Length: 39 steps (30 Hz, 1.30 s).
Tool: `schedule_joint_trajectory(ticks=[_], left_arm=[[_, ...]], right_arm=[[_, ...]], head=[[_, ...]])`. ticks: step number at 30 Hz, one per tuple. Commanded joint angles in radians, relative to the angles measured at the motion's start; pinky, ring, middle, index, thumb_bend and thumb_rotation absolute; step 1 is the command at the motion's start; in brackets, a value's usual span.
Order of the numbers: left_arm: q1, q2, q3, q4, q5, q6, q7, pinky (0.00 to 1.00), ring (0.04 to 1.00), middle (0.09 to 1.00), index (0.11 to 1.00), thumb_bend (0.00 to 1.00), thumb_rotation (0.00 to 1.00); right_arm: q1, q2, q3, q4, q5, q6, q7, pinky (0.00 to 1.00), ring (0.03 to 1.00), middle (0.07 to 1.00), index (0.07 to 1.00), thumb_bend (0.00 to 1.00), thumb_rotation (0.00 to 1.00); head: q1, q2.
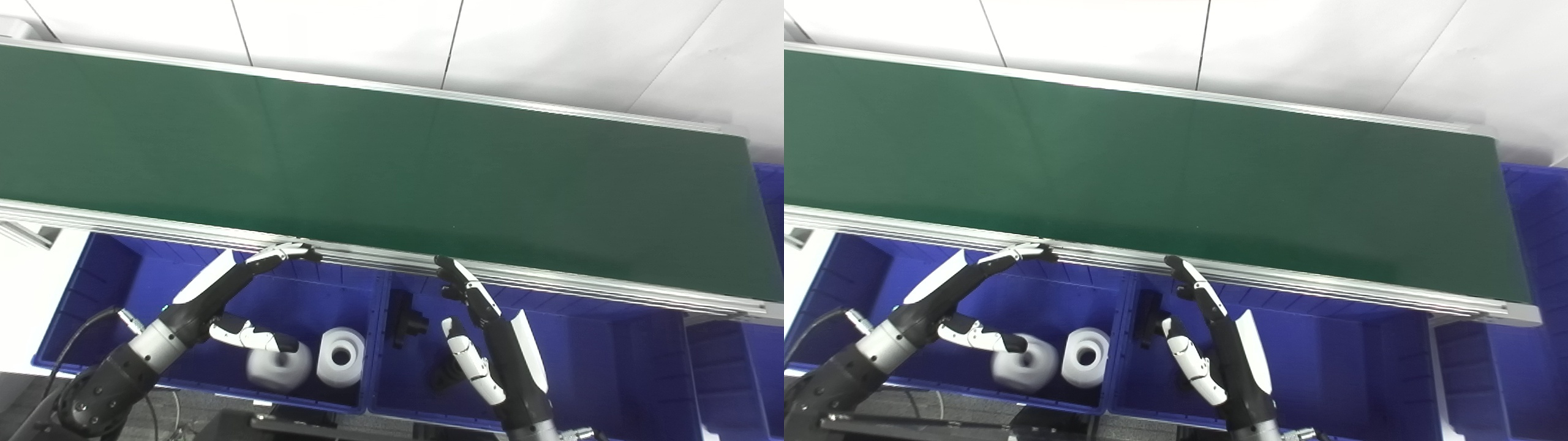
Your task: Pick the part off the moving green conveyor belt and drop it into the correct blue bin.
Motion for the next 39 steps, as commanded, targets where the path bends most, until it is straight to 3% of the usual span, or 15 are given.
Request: schedule_joint_trajectory(ticks=[1,10,11,12,14,15,17,20,22,24,27,39], left_arm=[[-0.004,0.028,-0.002,-0.013,-0.014,-0.039,0.028,0.86,0.892,0.875,0.818,0.63,0.41],[-0.002,0.028,0.006,-0.038,-0.05,-0.039,0.01,0.75,0.812,0.82,0.788,0.6,0.31],[-0.006,0.023,0.012,-0.049,-0.059,-0.039,0.006,0.68,0.736,0.75,0.728,0.58,0.24],[-0.01,0.016,0.019,-0.066,-0.067,-0.039,0.001,0.66,0.719,0.734,0.715,0.58,0.22],[-0.03,0.021,0.02,-0.142,-0.124,0.015,-0.043,0.55,0.599,0.619,0.616,0.53,0.06],[-0.048,0.039,0.006,-0.194,-0.187,0.076,-0.088,0.54,0.593,0.619,0.611,0.48,0.09],[-0.079,0.067,-0.023,-0.27,-0.297,0.167,-0.169,0.56,0.623,0.659,0.643,0.48,0.12],[-0.087,0.062,-0.044,-0.336,-0.314,0.236,-0.223,0.78,0.849,0.887,0.845,0.56,0.39],[-0.075,0.042,-0.043,-0.337,-0.265,0.238,-0.222,0.84,0.899,0.934,0.888,0.53,0.47],[-0.068,0.025,-0.038,-0.316,-0.206,0.215,-0.217,0.91,0.963,0.99,0.952,0.46,0.64],[-0.069,0.008,-0.033,-0.277,-0.16,0.187,-0.22,0.95,0.989,0.999,0.978,0.43,0.74],[-0.075,-0.018,-0.024,-0.218,-0.141,0.174,-0.248,0.95,0.991,1.0,0.989,0.4,0.86]], right_arm=[[0.01,0.014,0.005,-0.031,0.003,0.004,0.002,0.82,0.885,0.912,0.889,0.38,0.92],[0.01,0.012,0.003,-0.034,0.008,0.006,0.003,0.82,0.886,0.914,0.892,0.38,0.9],[0.01,0.011,0.002,-0.036,0.008,0.007,0.003,0.82,0.885,0.914,0.892,0.38,0.91],[0.01,0.01,0.001,-0.036,0.009,0.008,0.004,0.82,0.885,0.914,0.892,0.38,0.91],[0.009,0.011,0.001,-0.034,0.009,0.008,0.003,0.82,0.884,0.913,0.892,0.38,0.91],[0.009,0.011,0.001,-0.032,0.008,0.008,0.003,0.82,0.884,0.913,0.892,0.38,0.92],[0.007,0.014,0.004,-0.028,0.005,0.007,0.003,0.82,0.885,0.913,0.892,0.38,0.92],[0.006,0.021,0.007,-0.032,-0.005,0.015,0.002,0.82,0.888,0.913,0.891,0.38,0.91],[0.006,0.024,0.01,-0.036,-0.011,0.019,0.002,0.82,0.889,0.914,0.892,0.37,0.91],[0.007,0.026,0.011,-0.038,-0.016,0.018,0.002,0.83,0.889,0.915,0.894,0.37,0.91],[0.008,0.027,0.011,-0.037,-0.023,0.015,0.003,0.83,0.894,0.919,0.899,0.38,0.92],[0.011,0.023,0.012,-0.047,-0.02,0.023,0.008,0.84,0.904,0.928,0.908,0.39,0.94]], head=[[0.0,0.001],[-0.005,0.004],[0.0,0.006],[0.002,0.004],[0.0,0.0],[-0.003,0.0],[-0.008,-0.001],[-0.022,-0.003],[-0.042,0.004],[-0.047,0.004],[-0.043,0.003],[-0.046,0.003]])
